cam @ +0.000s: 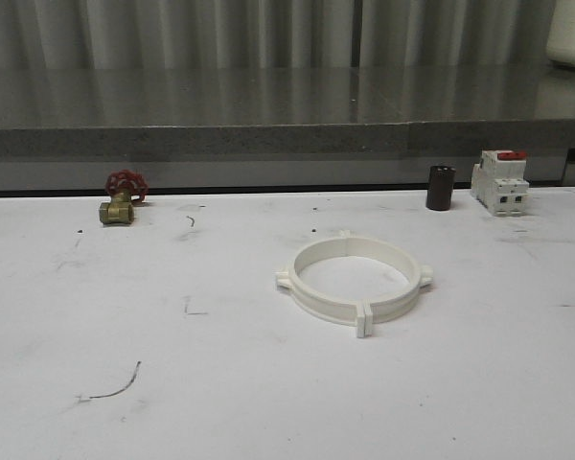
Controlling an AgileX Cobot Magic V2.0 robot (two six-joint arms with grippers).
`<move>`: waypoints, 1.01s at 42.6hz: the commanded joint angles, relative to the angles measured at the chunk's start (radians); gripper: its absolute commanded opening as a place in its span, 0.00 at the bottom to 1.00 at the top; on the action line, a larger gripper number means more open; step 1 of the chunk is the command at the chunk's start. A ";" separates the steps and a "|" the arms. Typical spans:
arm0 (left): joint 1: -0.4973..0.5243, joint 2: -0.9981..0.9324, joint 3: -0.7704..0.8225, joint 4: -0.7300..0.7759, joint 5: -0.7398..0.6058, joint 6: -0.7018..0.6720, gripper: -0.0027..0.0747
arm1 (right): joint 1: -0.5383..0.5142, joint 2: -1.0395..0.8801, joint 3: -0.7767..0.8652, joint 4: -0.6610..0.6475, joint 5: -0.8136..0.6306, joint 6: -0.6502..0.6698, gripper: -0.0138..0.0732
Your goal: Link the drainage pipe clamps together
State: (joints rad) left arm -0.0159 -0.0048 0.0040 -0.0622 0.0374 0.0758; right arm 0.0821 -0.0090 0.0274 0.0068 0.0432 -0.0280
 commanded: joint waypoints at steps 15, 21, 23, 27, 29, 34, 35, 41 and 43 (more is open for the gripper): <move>0.001 -0.009 0.022 -0.009 -0.085 0.000 0.01 | -0.006 -0.017 -0.004 -0.007 -0.093 0.058 0.02; 0.001 -0.009 0.022 -0.009 -0.085 0.000 0.01 | -0.016 -0.018 -0.004 0.026 -0.086 0.058 0.02; 0.001 -0.009 0.022 -0.009 -0.085 0.000 0.01 | -0.028 -0.018 -0.004 0.026 -0.086 0.058 0.02; 0.001 -0.009 0.022 -0.009 -0.085 0.000 0.01 | -0.037 -0.018 -0.004 0.026 -0.085 0.058 0.02; 0.001 -0.009 0.022 -0.009 -0.085 0.000 0.01 | -0.037 -0.018 -0.004 0.026 -0.084 0.058 0.02; 0.001 -0.009 0.022 -0.009 -0.085 0.000 0.01 | -0.037 -0.018 -0.004 0.026 -0.084 0.058 0.02; 0.001 -0.009 0.022 -0.009 -0.085 0.000 0.01 | -0.037 -0.018 -0.004 0.026 -0.084 0.058 0.02; 0.001 -0.009 0.022 -0.009 -0.085 0.000 0.01 | -0.037 -0.017 -0.004 0.026 -0.084 0.058 0.02; 0.001 -0.009 0.022 -0.009 -0.085 0.000 0.01 | -0.037 -0.017 -0.004 0.026 -0.084 0.058 0.02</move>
State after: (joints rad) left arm -0.0159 -0.0048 0.0040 -0.0622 0.0374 0.0758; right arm 0.0512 -0.0090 0.0274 0.0327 0.0378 0.0298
